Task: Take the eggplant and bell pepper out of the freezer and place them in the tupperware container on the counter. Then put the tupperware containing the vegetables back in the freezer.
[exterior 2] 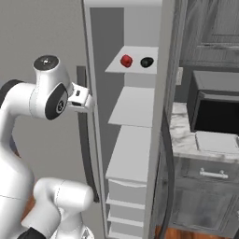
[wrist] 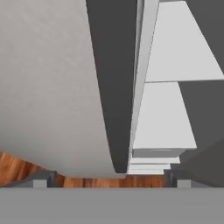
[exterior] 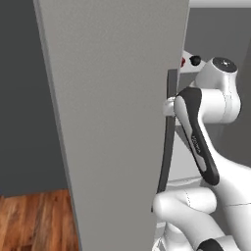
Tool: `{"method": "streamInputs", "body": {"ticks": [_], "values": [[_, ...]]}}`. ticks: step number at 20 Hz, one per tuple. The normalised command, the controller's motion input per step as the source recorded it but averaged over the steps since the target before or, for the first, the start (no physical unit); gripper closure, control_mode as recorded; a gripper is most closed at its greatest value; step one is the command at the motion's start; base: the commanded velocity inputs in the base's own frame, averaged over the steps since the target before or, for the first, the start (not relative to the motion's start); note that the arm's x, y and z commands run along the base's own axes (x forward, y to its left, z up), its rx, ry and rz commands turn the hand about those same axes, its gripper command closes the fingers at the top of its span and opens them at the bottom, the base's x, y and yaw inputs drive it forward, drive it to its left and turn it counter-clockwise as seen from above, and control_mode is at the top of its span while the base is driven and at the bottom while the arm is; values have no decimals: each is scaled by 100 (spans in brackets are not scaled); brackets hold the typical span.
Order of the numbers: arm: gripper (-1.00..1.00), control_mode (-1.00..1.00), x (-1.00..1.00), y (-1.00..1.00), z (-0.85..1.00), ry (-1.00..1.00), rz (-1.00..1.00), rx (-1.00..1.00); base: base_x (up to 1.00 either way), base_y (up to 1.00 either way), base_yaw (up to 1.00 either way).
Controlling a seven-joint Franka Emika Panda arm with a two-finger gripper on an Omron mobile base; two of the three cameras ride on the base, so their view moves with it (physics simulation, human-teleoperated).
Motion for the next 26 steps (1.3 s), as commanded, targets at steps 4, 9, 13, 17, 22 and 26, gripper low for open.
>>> {"method": "streamInputs", "body": {"ticks": [4,9,13,17,22,26], "values": [[-100,100,0,0,0,0,0,0,0,-40,-1],[-100,100,0,0,0,0,0,0,11,-8,-1],[-100,100,0,0,0,0,0,0,4,-22,0],[-100,-100,0,0,0,2,0,0,1,-7,0],[-100,-100,0,-19,2,2,-6,1,0,0,0],[-100,-100,6,-50,0,11,-16,0,0,0,0]]}}
